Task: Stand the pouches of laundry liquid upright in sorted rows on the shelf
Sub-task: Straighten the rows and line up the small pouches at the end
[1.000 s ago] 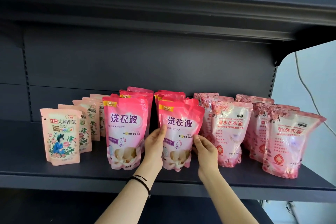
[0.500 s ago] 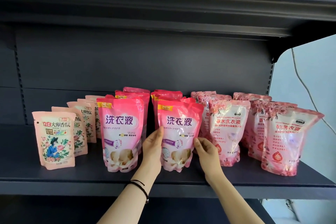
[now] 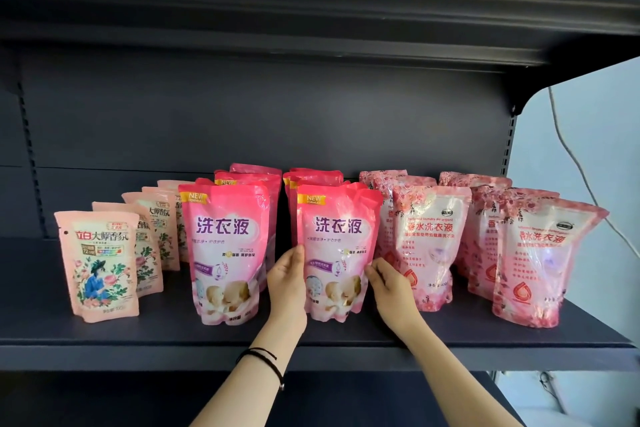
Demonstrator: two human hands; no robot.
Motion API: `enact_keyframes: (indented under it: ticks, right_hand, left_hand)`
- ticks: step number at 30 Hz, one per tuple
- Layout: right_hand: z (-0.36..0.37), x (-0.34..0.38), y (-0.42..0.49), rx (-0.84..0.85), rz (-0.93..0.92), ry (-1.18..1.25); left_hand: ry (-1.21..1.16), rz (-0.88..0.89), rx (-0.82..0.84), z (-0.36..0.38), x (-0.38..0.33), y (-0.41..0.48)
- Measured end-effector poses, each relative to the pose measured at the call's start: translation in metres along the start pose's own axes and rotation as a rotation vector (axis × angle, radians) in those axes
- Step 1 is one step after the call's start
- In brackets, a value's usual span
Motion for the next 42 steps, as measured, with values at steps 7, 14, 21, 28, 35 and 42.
enact_keyframes:
  ticks: [7,14,21,28,35,42]
  right_hand:
    - [-0.006,-0.003,-0.007,0.128,0.007,-0.081]
    - [-0.010,0.001,-0.010,0.144,0.102,0.056]
    - [-0.004,-0.003,-0.006,0.081,0.104,0.000]
    - [0.005,-0.008,-0.003,0.059,0.015,-0.091]
    - [-0.004,-0.011,-0.009,0.257,0.018,-0.227]
    - [-0.008,-0.011,-0.004,0.236,-0.240,-0.514]
  left_hand:
    - [0.013,-0.051,0.046,-0.008,0.006,-0.003]
    - [0.004,-0.157,-0.026,-0.019,0.021,-0.001]
    - [-0.037,-0.196,-0.028,-0.018,0.023,0.003]
    - [-0.075,-0.228,-0.040,-0.014,0.022,0.004]
    - [-0.039,-0.187,-0.028,-0.016,0.021,0.002]
    - [-0.073,-0.240,-0.047,-0.017,0.022,0.006]
Point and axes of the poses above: each hand's wrist, its own y-axis towards the middle knuckle, its own z-axis out of the palm, x = y × z, the point moved 3 cm from there along y, towards the middle knuckle, and after that the axes turned 10 degrees about -x, right-handed, at the moved point
